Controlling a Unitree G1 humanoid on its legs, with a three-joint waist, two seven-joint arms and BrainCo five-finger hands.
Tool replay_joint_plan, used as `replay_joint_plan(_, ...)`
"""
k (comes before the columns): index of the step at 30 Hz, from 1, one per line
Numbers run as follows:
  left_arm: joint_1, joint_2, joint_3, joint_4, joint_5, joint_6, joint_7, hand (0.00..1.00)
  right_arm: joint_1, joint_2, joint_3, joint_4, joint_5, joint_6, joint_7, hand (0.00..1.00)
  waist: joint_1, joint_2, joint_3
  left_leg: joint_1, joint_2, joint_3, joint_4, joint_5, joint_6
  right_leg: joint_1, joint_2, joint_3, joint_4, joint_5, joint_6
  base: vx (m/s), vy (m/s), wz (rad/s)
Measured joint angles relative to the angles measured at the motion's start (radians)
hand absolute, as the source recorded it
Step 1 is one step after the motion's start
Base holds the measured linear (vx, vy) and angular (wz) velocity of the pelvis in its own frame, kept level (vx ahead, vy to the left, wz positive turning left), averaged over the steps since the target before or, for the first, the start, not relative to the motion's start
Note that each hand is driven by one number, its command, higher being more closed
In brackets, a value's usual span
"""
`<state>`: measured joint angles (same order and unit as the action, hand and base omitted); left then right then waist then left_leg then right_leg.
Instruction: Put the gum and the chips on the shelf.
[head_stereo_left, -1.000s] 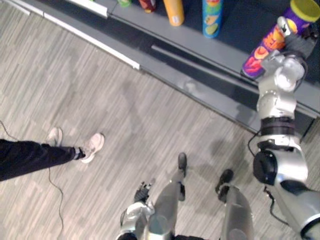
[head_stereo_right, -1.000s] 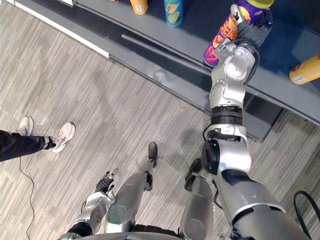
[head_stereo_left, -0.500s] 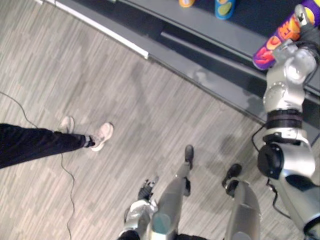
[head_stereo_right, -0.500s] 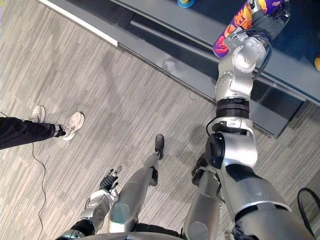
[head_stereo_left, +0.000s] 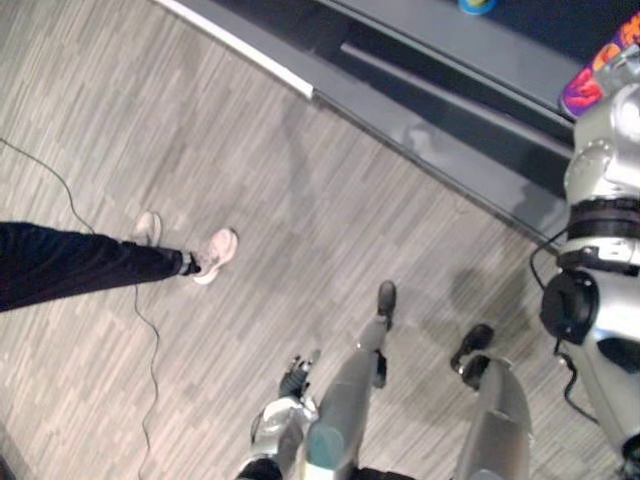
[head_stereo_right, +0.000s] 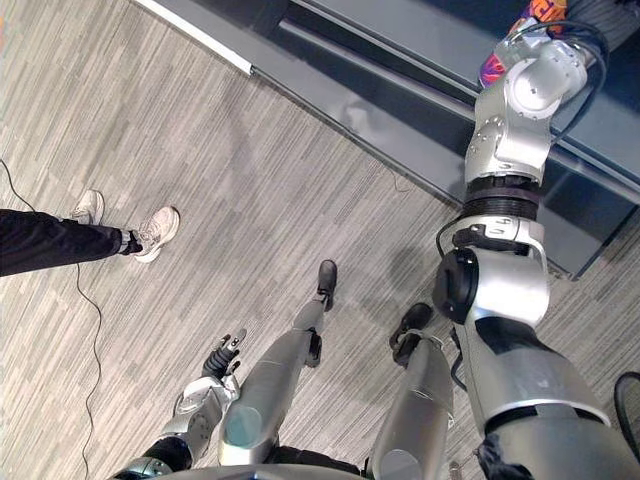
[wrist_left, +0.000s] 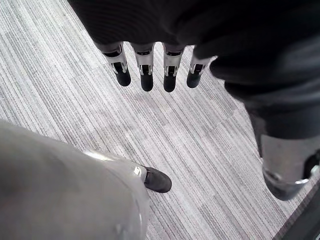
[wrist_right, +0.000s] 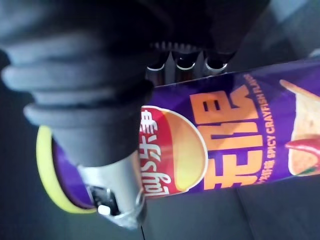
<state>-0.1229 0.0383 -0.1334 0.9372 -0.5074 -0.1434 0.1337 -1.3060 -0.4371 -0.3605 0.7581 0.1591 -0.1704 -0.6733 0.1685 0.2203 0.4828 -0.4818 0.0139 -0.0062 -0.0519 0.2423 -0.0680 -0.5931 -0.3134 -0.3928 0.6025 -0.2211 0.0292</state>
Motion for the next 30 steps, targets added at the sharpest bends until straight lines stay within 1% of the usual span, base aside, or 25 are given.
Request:
replay_joint_plan(7, -0.008, 0.005, -0.030, 0.001, -0.001, -0.001, -0.003, 0.00, -0.019, -0.022, 0.017, 0.030, -0.006, -0.002, -0.019, 1.00, 0.004, 0.005, -0.003, -0.006, -0.001, -0.007, 0.000, 0.002, -0.002, -0.006, -0.004, -0.006, 0.009, -0.005, -0.002, -0.01, -0.069, 0.03)
replay_joint_plan(9, -0.009, 0.004, -0.053, 0.001, -0.001, -0.001, -0.004, 0.00, -0.047, -0.039, 0.017, 0.048, -0.007, -0.002, -0.026, 1.00, 0.009, 0.019, -0.014, -0.022, -0.003, -0.010, 0.000, 0.005, -0.003, -0.020, -0.007, -0.010, 0.014, -0.006, -0.003, -0.02, -0.056, 0.05)
replay_joint_plan(11, -0.012, 0.004, -0.062, 0.002, -0.001, -0.001, -0.005, 0.00, -0.048, -0.066, 0.021, 0.054, -0.006, -0.004, -0.039, 1.00, 0.023, 0.023, -0.016, -0.024, -0.009, -0.012, -0.003, 0.009, -0.003, -0.031, -0.019, -0.010, 0.034, -0.017, -0.005, -0.02, -0.075, 0.09)
replay_joint_plan(14, -0.012, 0.003, -0.069, 0.006, -0.001, -0.001, -0.006, 0.00, -0.059, -0.088, 0.030, 0.071, -0.006, -0.009, -0.040, 1.00, 0.024, 0.031, -0.022, -0.024, -0.015, -0.032, -0.020, 0.022, -0.009, -0.036, -0.029, -0.024, 0.051, -0.030, -0.005, -0.02, -0.088, 0.19)
replay_joint_plan(18, -0.012, 0.003, -0.070, 0.008, -0.003, -0.001, -0.007, 0.00, -0.089, -0.104, 0.064, 0.087, -0.007, -0.012, -0.048, 1.00, 0.026, 0.033, -0.023, -0.035, -0.019, -0.036, -0.034, 0.031, -0.011, -0.055, -0.038, -0.027, 0.066, -0.039, -0.006, -0.02, -0.080, 0.07)
replay_joint_plan(22, -0.014, 0.003, -0.080, 0.008, -0.035, -0.001, -0.009, 0.00, -0.106, -0.120, 0.065, 0.087, -0.007, -0.012, -0.074, 1.00, 0.027, 0.033, -0.023, -0.043, -0.029, -0.041, -0.035, 0.034, -0.008, -0.065, -0.053, -0.031, 0.082, -0.048, -0.004, -0.01, -0.059, 0.07)
replay_joint_plan(30, -0.030, 0.003, -0.100, 0.009, -0.038, -0.001, -0.011, 0.00, -0.107, -0.140, 0.065, 0.081, -0.006, -0.012, -0.089, 1.00, 0.031, 0.033, -0.024, -0.048, -0.037, -0.059, -0.036, 0.036, -0.011, -0.068, -0.067, -0.040, 0.100, -0.063, -0.004, -0.02, -0.075, 0.08)
